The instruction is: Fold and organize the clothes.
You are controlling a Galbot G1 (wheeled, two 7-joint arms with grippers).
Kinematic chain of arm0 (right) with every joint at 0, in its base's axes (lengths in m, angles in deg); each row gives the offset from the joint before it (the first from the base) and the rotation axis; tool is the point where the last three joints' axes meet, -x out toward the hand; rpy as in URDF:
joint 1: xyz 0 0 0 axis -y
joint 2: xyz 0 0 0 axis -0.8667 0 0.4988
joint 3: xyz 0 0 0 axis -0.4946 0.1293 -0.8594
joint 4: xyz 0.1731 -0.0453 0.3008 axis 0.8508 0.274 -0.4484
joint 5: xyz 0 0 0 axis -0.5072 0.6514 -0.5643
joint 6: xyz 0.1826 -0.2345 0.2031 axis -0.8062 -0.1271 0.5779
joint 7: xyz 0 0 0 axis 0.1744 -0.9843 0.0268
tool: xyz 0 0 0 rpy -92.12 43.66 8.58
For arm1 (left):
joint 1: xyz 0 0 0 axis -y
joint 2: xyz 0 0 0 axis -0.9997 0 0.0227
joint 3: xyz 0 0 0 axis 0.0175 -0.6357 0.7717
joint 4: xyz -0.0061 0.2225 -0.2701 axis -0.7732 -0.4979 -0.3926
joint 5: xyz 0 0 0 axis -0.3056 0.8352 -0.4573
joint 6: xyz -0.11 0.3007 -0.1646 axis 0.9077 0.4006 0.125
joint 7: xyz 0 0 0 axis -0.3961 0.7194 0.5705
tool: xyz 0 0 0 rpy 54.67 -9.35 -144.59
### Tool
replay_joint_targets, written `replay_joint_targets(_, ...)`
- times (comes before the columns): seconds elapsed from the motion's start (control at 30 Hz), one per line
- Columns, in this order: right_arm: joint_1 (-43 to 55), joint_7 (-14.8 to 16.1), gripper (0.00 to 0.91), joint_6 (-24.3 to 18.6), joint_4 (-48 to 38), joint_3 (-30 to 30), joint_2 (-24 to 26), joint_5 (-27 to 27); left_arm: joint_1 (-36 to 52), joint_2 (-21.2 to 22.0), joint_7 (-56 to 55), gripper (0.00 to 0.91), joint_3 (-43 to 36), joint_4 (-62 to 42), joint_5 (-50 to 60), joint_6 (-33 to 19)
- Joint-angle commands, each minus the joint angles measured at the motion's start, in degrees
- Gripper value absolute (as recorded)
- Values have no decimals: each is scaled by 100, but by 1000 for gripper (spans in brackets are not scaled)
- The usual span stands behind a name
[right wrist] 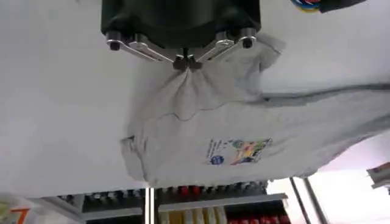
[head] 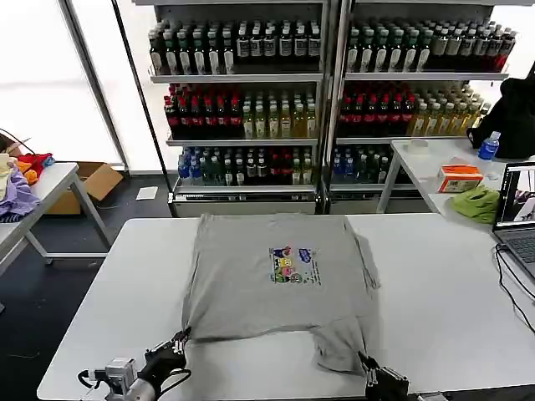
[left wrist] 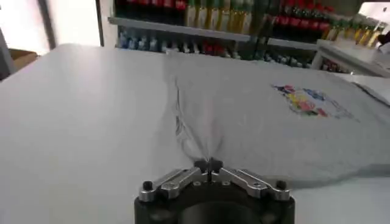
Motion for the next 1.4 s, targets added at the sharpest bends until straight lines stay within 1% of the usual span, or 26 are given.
replay_joint_targets(0.03,-548,83,0,-14,362,-6,45,34,-1106,4,73,20,445,748,197,14)
replay_joint_targets(0.17,-542,220,0,-82,513,-35,43,16,-1279,11,123,20,541,866,201,19)
replay_joint_targets(0.37,-106,181,0,-353,392,-90,-2,-84,-1035,-164,153,20,513,803,151,18)
replay_joint_targets(0.53,473,74,0,-298,279,-59,-20,-282,-595,-530,175,20,523,622,-217,10)
replay_joint_targets(0.57,782,51,0,-303,202,-29,-33,-322,-400,-618,180,20,517,559,-287,6)
replay_joint_targets(0.7,1405,-60,0,-221,20,53,-68,-364,-18,-854,171,20,470,367,-695,6)
replay_joint_targets(1.0,2161,-192,0,-219,-315,61,-73,-573,719,-1432,139,20,326,-96,-1421,11)
replay_joint_targets(1.03,2249,-207,0,-224,-381,60,-72,-593,907,-1494,141,20,279,-188,-1575,13)
replay_joint_targets(1.17,2656,-279,0,-214,-667,111,-99,-583,1330,-1585,165,20,92,-508,-1690,15)
replay_joint_targets(1.4,3563,-357,0,-131,-1323,286,-118,-580,2081,-1600,146,20,-125,-1195,-2060,13)
